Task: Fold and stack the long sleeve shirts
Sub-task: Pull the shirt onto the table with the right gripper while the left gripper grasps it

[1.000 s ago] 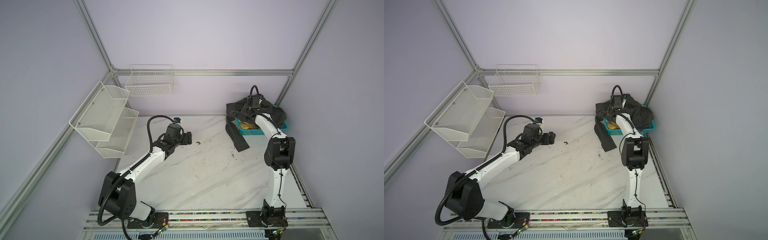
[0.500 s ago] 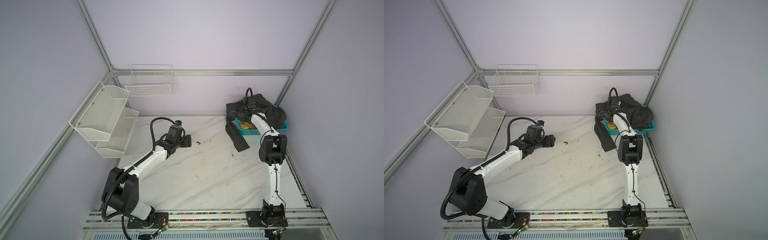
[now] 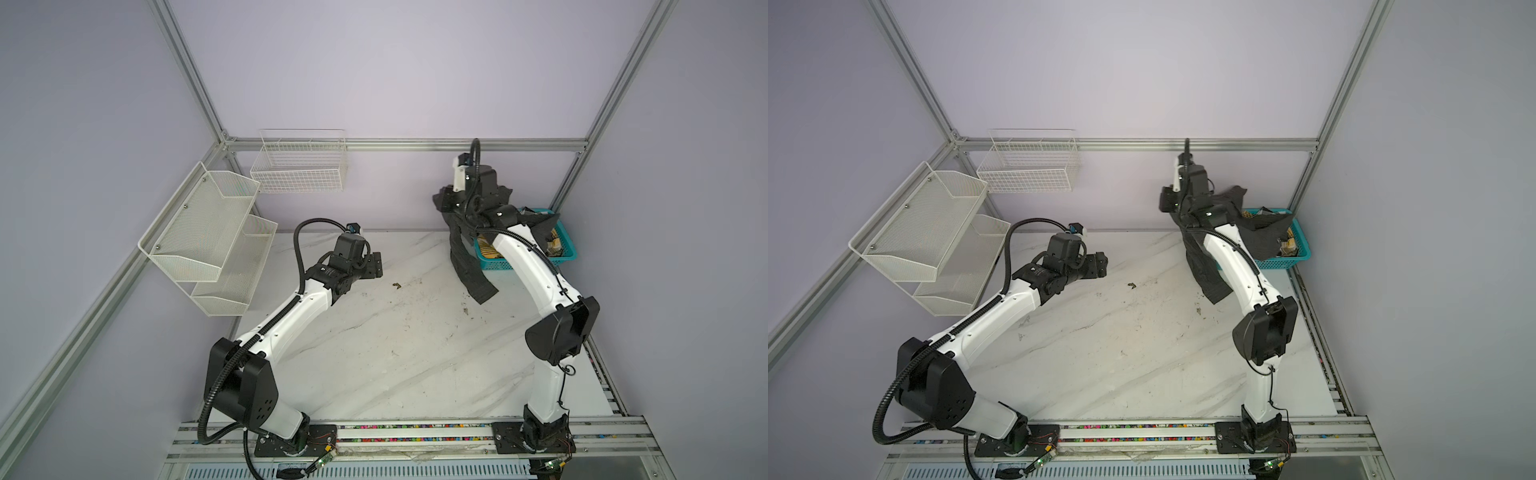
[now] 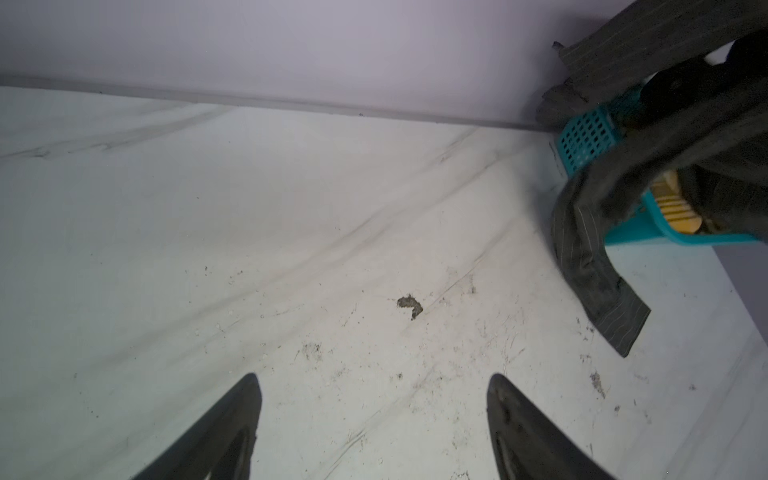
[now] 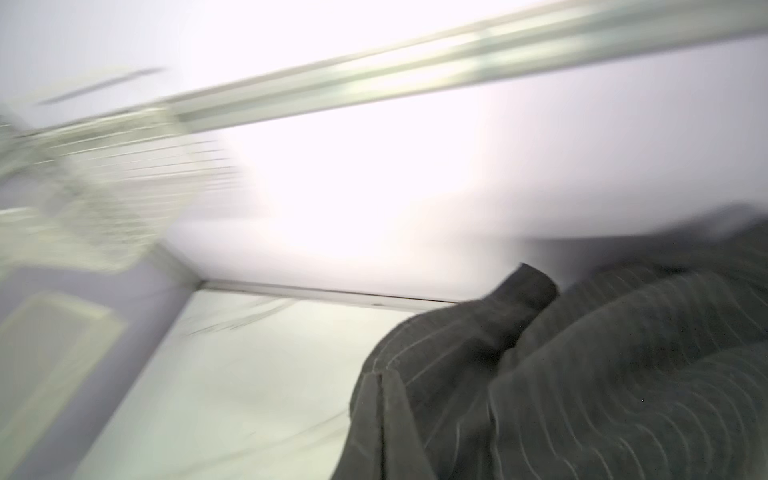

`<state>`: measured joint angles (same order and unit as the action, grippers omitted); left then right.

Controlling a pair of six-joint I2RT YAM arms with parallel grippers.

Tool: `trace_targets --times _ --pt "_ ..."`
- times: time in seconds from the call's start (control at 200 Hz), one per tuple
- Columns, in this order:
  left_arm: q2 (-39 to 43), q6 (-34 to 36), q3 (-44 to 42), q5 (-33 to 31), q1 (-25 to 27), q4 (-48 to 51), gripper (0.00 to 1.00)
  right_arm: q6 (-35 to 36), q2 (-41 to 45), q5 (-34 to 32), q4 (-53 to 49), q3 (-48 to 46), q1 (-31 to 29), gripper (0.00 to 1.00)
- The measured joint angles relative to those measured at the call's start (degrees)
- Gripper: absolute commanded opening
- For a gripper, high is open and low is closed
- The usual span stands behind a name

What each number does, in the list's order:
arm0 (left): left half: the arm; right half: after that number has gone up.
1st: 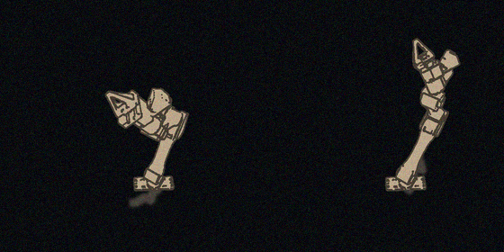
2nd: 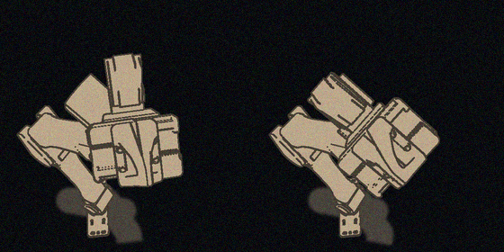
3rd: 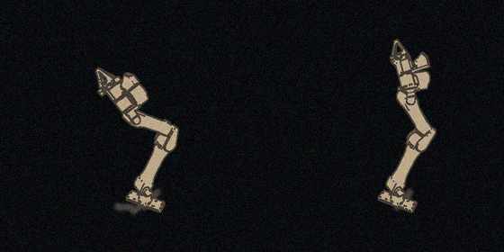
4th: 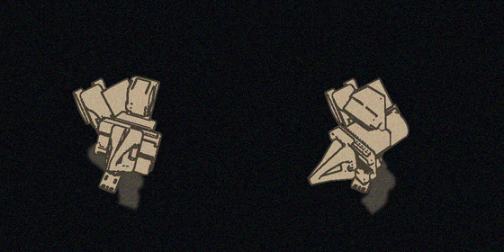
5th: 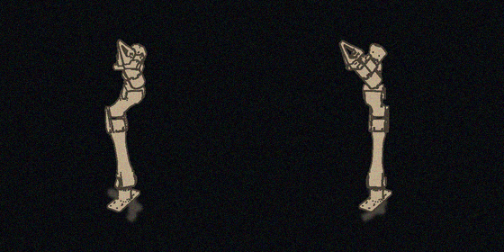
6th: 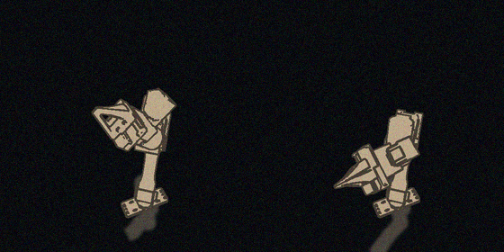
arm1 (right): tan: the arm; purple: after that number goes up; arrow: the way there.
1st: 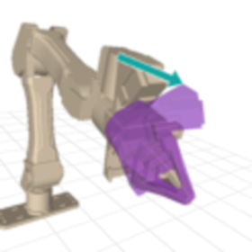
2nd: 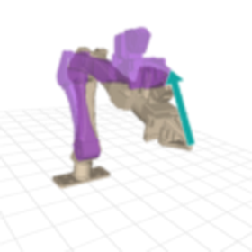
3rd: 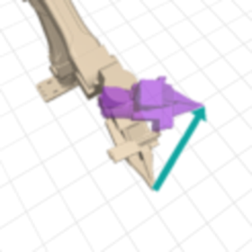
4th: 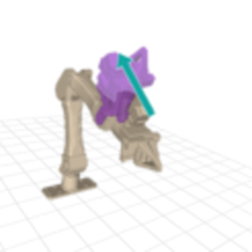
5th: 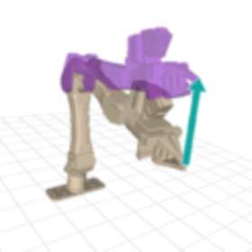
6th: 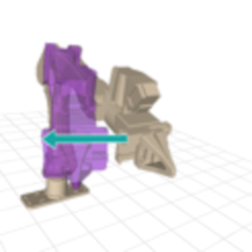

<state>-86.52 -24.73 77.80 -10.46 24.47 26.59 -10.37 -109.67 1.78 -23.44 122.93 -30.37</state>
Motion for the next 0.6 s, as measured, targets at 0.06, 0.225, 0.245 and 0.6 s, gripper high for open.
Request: trace_targets --times 0.06,0.225,0.245,0.6 --pt "1.4 -0.4 2.7 -3.0 0.0 1.5 0.82 0.2 3.4 0.6 1.3 -2.6 -7.6 0.00" --pt "14.4 -3.8 3.5 -14.3 -0.2 5.7 0.84 -2.8 13.4 0.6 5.9 -21.7 -22.8 0.03" --pt "16.2 -4.2 3.4 -15.3 -0.4 5.7 0.84 -3.4 14.3 0.4 6.4 -24.3 -23.5 0.09" --pt "18.7 -10.7 -12.9 -9.9 -5.7 12.6 0.92 -19.6 17.6 -7.3 3.6 -57.6 -28.5 0.73"
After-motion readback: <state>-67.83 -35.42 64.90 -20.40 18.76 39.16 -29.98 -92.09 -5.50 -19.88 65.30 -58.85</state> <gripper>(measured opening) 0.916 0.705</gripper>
